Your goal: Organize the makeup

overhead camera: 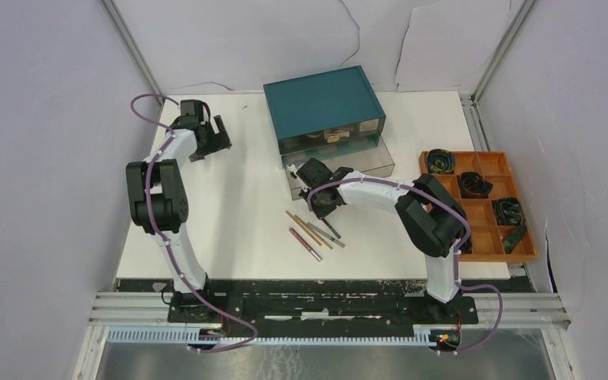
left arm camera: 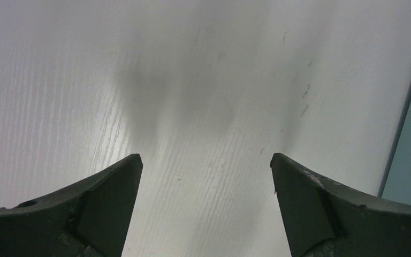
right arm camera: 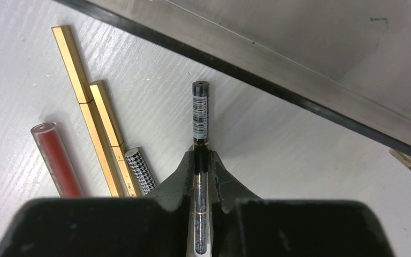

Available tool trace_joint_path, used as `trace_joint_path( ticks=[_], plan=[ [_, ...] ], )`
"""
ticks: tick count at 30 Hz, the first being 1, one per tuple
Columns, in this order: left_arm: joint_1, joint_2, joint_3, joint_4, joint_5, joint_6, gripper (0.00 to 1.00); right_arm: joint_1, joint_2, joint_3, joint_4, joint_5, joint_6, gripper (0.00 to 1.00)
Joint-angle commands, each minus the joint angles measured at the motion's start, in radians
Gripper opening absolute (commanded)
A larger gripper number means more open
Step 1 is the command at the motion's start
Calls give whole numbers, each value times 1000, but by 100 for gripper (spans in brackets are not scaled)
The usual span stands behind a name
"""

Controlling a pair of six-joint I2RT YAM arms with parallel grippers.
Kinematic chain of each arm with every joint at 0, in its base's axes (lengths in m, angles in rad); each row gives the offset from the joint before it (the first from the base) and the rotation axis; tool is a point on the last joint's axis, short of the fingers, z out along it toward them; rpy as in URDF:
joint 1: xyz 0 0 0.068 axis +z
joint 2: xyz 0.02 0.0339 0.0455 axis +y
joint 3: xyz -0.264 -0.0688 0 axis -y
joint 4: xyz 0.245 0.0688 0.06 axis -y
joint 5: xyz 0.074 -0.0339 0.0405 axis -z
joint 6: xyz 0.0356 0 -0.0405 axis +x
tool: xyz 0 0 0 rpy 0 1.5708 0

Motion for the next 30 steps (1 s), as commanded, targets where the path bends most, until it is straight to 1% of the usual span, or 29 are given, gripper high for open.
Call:
trace_joint_path(
  ticks=[1, 7, 10, 13, 16, 21, 26, 28, 29, 30],
  plan=[
    [0, -2, 36, 13, -19, 38, 97, -7, -25, -20, -52, 59, -52, 6],
    [0, -15, 28, 14, -25, 38, 97, -6, -170, 92, -216, 47, -100, 5],
    [-1, -15, 29, 13, -25, 38, 97, -7, -238, 141, -262, 50, -118, 5],
    [0, -10, 32, 15, -25, 37, 97, -9, -256, 202, -283, 72, -153, 5],
    [1, -6, 33, 13, -24, 36, 97, -23, -216, 300, -303, 96, -187, 5],
    [-1, 0, 33, 14, -27, 39, 97, -57, -54, 502, -337, 161, -275, 6],
    [0, 11, 40, 13, -28, 41, 97, -136, 100, 671, -351, 131, -336, 8],
    [0, 13, 41, 13, -26, 42, 97, -161, 157, 736, -375, 127, -348, 14],
    [1, 16, 42, 13, -28, 43, 97, -172, 172, 754, -376, 131, -345, 19],
    [1, 18, 43, 13, -28, 44, 97, -180, 182, 766, -376, 137, -340, 26]
  ],
)
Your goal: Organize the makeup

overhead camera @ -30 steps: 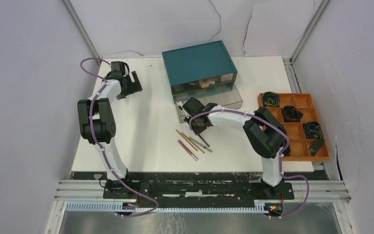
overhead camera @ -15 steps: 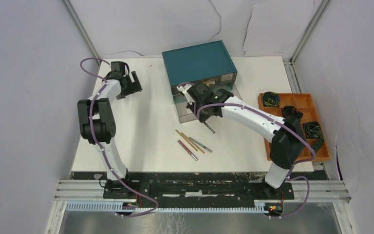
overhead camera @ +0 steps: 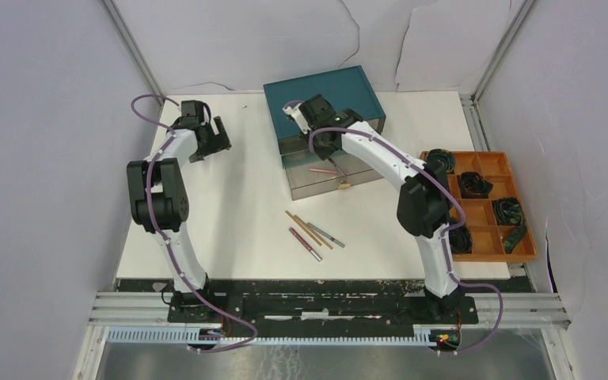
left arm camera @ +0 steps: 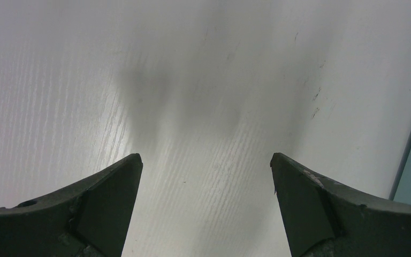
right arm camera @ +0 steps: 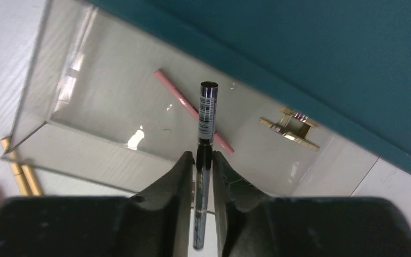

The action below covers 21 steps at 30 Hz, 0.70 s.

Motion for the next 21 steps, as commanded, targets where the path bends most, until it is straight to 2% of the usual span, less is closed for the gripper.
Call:
trace_joint_path(
  ticks=[1, 6, 10, 15, 21],
  plan=[
    [1, 13, 45, 13, -7, 45, 97, -48, 42, 106, -30, 29, -35, 36],
    [1, 31, 62, 3, -5, 45, 97, -49, 13, 61, -6, 63, -45, 63],
    [1, 36, 68, 1, -5, 45, 97, -46, -50, 28, -33, 66, -17, 65],
    [1, 39, 67, 1, -7, 45, 97, -15, -214, -110, -53, -8, 49, 65],
    [1, 34, 66, 2, -5, 42, 97, 109, -357, -437, -4, -107, 179, 63]
  ],
)
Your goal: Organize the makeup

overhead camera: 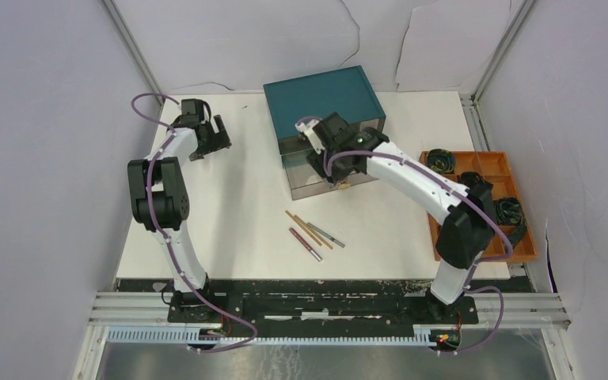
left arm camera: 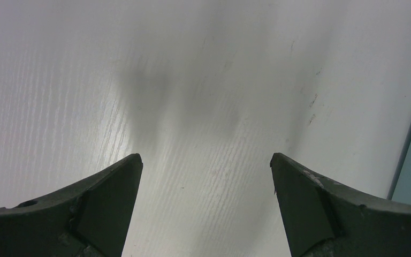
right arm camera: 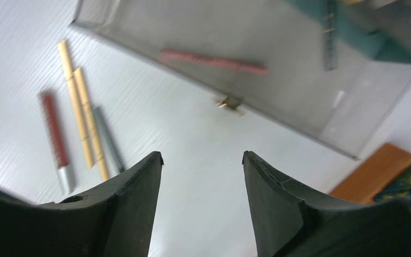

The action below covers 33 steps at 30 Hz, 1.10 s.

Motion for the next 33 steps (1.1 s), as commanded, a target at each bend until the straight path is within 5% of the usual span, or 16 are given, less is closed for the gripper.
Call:
trace_joint_path(
  ticks=[1, 9, 33],
  plan=[
    [1, 8, 40, 6, -5, 41, 97, 99, -90, -211, 48, -109, 142, 62],
    [1, -8, 19, 13, 1, 35, 97, 145, -147, -509, 259, -139, 260, 58],
    [1, -16, 10, 15, -1, 39, 97, 145, 3, -579, 361, -148, 232, 52]
  ],
)
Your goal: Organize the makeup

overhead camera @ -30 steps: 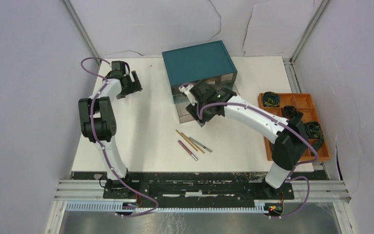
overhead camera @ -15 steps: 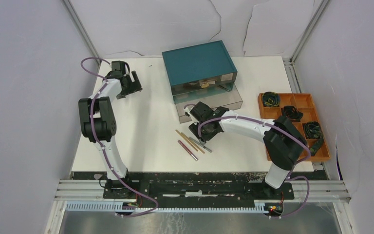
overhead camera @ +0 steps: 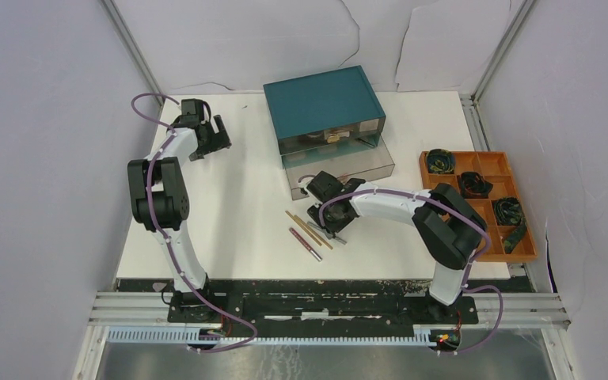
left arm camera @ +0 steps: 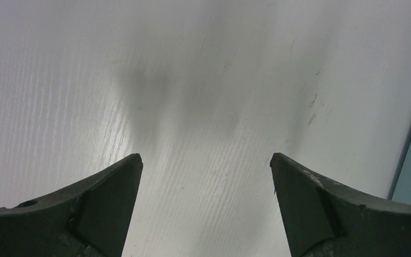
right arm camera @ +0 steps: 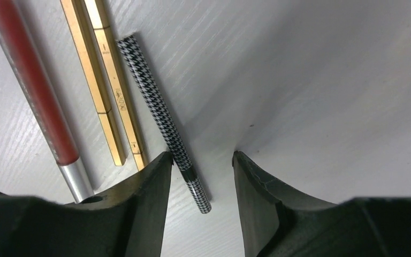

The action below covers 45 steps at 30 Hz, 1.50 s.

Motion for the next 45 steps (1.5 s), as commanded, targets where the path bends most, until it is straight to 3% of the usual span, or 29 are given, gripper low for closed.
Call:
trace_joint_path(
  ticks=[1, 5, 13, 16, 25, 35, 37, 42, 45],
  plan=[
    [1, -17, 10, 14, -4, 40, 97, -1, 24, -9, 51, -12, 11, 51],
    [2, -12, 13, 14, -5, 40, 97, -1, 45, -17, 57, -18, 10, 44],
    [1, -9, 15, 14, 0, 35, 97, -2, 9, 15, -10, -27, -14, 13],
    [1, -12, 17, 14, 1, 33, 97, -1, -15, 80, -84, -40, -29, 7],
    [1, -21, 15, 14, 1, 31, 97, -16, -101, 371, -212, 84, -82, 5],
    [1, -18, 17, 14, -2, 32, 97, -174, 125, 718, -241, 123, -187, 5],
    [1, -17, 18, 14, -1, 32, 97, -204, 176, 749, -225, 132, -203, 9],
    [1, -10, 24, 14, -3, 35, 97, -221, 263, 803, -227, 195, -230, 44],
    [0, -5, 32, 8, -5, 37, 97, -220, 247, 793, -219, 226, -227, 57]
  ],
)
